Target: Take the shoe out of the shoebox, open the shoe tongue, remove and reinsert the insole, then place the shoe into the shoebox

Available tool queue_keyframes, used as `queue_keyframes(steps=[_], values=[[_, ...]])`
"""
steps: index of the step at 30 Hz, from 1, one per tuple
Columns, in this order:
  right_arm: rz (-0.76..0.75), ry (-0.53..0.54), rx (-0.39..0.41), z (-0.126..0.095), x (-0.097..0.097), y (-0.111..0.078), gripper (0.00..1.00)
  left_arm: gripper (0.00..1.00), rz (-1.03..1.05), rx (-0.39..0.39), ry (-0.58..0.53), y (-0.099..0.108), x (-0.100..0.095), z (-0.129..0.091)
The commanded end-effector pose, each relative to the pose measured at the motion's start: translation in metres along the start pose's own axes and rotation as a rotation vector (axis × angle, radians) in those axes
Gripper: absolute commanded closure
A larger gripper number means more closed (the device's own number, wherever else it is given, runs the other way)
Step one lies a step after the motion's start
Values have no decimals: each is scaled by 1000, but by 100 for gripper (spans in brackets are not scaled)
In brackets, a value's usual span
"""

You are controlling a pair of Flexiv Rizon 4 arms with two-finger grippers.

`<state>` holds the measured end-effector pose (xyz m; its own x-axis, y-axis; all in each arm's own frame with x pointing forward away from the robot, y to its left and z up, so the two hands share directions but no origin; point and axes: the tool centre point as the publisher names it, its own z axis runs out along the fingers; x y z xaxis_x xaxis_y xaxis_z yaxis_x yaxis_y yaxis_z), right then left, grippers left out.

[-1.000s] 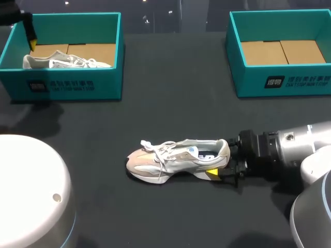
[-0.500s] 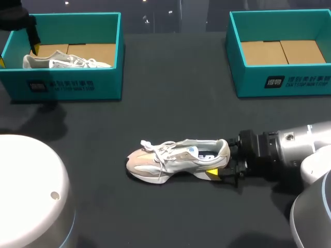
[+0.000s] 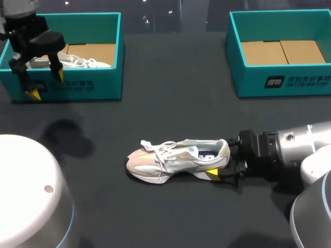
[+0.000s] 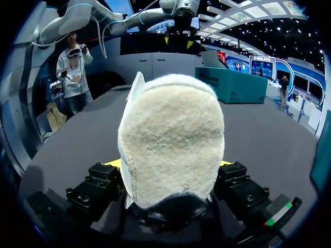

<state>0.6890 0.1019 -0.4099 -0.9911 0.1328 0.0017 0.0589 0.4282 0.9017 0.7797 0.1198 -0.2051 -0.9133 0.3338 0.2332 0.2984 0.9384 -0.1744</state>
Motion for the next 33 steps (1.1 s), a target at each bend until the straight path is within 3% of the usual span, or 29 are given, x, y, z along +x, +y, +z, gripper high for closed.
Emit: queue_keyframes(steps=[1, 3, 16, 19, 23, 28, 33], values=[[0, 1, 5, 2, -1, -2, 100, 0, -8, -5, 9, -24, -2, 8], [0, 1, 5, 2, -1, -2, 100, 0, 53, -29, -54, -35, 1, 8], [0, 1, 5, 2, -1, -2, 100, 0, 53, -29, -54, -35, 1, 8], [0, 1, 5, 2, -1, -2, 100, 0, -63, 7, -66, -39, 10, 17], [0, 1, 5, 2, -1, -2, 100, 0, -227, 46, -35, -57, 19, 33], [0, 1, 5, 2, -1, -2, 100, 0, -445, -7, -158, -88, 31, 55], [0, 1, 5, 2, -1, -2, 100, 0, -697, -24, -130, -120, 25, 71]])
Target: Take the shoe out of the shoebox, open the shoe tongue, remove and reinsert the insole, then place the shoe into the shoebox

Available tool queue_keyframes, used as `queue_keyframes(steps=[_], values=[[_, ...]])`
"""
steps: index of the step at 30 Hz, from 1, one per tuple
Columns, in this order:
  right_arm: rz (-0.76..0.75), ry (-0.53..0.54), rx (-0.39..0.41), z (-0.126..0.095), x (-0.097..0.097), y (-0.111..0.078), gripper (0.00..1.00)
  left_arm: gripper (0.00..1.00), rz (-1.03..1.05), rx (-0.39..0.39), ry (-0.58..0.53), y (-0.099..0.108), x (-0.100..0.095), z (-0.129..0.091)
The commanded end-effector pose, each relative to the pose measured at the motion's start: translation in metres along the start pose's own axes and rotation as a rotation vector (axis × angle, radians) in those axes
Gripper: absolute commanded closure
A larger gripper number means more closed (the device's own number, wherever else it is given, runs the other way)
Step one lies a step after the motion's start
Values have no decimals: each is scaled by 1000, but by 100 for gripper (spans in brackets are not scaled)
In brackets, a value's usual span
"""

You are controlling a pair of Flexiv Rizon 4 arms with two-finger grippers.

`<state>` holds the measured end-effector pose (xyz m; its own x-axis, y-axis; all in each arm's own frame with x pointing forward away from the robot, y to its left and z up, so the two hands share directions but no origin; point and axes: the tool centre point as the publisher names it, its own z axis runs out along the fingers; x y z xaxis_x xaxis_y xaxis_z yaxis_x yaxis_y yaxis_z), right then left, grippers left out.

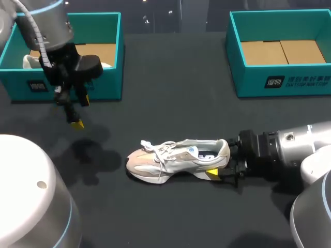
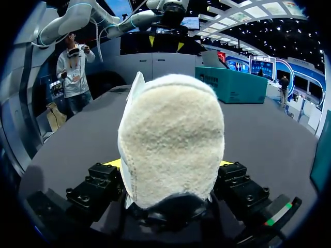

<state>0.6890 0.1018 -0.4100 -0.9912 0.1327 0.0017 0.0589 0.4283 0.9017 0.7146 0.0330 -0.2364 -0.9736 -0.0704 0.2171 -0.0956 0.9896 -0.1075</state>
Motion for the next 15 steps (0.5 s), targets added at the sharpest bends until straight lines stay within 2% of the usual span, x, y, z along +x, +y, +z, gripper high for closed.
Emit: queue_keyframes(steps=[1, 4, 5, 15], values=[[0, 1, 5, 2, -1, -2, 100, 0, -320, -38, -57, -28, 15, 18], [0, 1, 5, 2, -1, -2, 100, 0, -375, 12, -36, -48, 21, 24], [0, 1, 5, 2, -1, -2, 100, 0, -388, 27, -112, -55, 23, 27], [0, 1, 5, 2, -1, -2, 100, 0, -388, 27, -112, -55, 23, 27]])
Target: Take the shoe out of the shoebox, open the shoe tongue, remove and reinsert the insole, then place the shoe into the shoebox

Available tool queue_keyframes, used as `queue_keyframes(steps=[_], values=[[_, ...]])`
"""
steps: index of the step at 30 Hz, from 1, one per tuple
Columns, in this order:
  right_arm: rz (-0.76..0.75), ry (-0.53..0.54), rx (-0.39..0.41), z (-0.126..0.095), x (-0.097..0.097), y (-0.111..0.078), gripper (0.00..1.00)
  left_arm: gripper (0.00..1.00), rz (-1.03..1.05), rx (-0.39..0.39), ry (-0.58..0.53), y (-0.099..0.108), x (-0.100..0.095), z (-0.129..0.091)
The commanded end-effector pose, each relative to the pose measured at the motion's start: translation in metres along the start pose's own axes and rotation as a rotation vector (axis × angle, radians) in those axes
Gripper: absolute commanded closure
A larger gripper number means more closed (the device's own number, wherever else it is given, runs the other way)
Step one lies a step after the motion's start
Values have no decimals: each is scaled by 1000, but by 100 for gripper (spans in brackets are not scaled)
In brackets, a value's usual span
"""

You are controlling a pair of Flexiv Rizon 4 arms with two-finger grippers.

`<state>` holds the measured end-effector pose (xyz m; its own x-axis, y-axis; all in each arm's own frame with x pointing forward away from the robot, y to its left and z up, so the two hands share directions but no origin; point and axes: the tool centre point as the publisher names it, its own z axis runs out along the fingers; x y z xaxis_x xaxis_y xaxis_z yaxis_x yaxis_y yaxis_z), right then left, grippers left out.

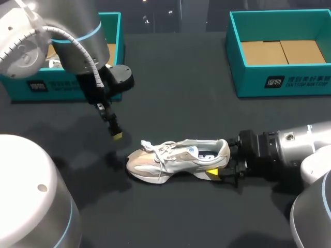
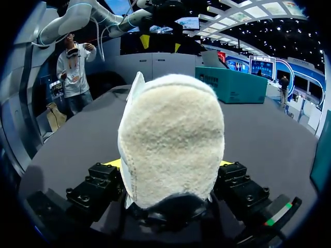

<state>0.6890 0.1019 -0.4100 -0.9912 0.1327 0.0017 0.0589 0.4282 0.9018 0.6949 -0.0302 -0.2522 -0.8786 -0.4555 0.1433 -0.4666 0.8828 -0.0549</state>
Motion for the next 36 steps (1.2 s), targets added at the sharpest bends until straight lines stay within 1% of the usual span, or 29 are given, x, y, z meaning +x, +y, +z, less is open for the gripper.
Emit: queue_keyframes(steps=[1, 3, 4, 6, 8, 9, 11, 13, 14, 15, 16, 30, 32, 33, 36], values=[[0, 1, 5, 2, -1, -2, 100, 0, 3, 9, -3, 5, 1, 0], [0, 1, 5, 2, -1, -2, 100, 0, 3, 9, -3, 5, 1, 0], [0, 1, 5, 2, -1, -2, 100, 0, -24, 11, 18, 4, 1, -1], [0, 1, 5, 2, -1, -2, 100, 0, -138, 5, 18, -4, 9, 0], [0, 1, 5, 2, -1, -2, 100, 0, -232, 6, 8, -11, 20, 2], [0, 1, 5, 2, -1, -2, 100, 0, -254, 3, 8, -13, 24, 3], [0, 1, 5, 2, -1, -2, 100, 0, -386, -14, -47, -23, 39, 8], [0, 1, 5, 2, -1, -2, 100, 0, -538, 18, -160, -35, 51, 16], [0, 1, 5, 2, -1, -2, 100, 0, -652, 31, -199, -43, 54, 20], [0, 1, 5, 2, -1, -2, 100, 0, -784, 39, -214, -53, 54, 23], [0, 1, 5, 2, -1, -2, 100, 0, -865, 96, -258, -59, 55, 24], [0, 1, 5, 2, -1, -2, 100, 0, -865, 96, -258, -59, 55, 24], [0, 1, 5, 2, -1, -2, 100, 0, -942, 65, -245, -64, 56, 29], [0, 1, 5, 2, -1, -2, 100, 0, -988, 34, -243, -68, 58, 31], [0, 1, 5, 2, -1, -2, 100, 0, -1078, -7, -264, -78, 68, 38]])
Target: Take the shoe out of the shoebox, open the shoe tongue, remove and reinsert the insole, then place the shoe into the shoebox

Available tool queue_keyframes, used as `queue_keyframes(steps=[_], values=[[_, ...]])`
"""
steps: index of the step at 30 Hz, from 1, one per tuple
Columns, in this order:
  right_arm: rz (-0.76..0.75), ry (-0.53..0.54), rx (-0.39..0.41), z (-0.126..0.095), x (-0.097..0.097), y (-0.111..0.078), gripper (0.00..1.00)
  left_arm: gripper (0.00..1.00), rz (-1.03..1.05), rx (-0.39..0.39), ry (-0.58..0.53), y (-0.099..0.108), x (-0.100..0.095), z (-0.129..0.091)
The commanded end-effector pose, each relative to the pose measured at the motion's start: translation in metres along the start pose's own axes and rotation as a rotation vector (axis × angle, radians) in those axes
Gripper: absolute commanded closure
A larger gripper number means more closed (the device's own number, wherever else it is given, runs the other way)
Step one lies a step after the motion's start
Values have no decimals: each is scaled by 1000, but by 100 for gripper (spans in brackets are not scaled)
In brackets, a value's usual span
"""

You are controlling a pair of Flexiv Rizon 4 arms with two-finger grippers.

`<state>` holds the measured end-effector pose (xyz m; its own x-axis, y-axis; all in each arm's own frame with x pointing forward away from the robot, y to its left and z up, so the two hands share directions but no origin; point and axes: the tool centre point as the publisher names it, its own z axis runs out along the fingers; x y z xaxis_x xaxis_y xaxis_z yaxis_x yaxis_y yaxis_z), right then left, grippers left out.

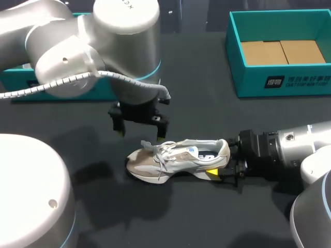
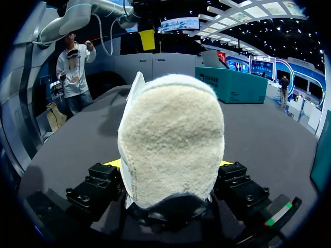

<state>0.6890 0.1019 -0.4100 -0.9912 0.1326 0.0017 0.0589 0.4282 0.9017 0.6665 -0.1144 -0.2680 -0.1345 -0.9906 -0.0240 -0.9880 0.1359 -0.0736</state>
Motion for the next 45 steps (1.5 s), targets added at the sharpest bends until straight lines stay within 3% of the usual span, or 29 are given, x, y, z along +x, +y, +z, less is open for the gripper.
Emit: queue_keyframes(steps=[1, 6, 17, 21, 25, 36, 45], values=[[0, 1, 5, 2, -1, -2, 100, 0, -146, -76, -96, -3, 25, 9], [0, 1, 5, 2, -1, -2, 100, 0, -253, -120, -168, -6, 56, 21], [0, 1, 5, 2, -1, -2, 100, 0, -253, -120, -168, -6, 56, 21], [0, 1, 5, 2, -1, -2, 100, 0, -292, -121, -235, -4, 74, 27], [0, 1, 5, 2, -1, -2, 100, 0, -296, -183, -237, -8, 96, 29], [0, 1, 5, 2, -1, -2, 100, 0, -296, -183, -237, -8, 96, 29], [0, 1, 5, 2, -1, -2, 100, 0, -288, -190, -291, -11, 128, 49]])
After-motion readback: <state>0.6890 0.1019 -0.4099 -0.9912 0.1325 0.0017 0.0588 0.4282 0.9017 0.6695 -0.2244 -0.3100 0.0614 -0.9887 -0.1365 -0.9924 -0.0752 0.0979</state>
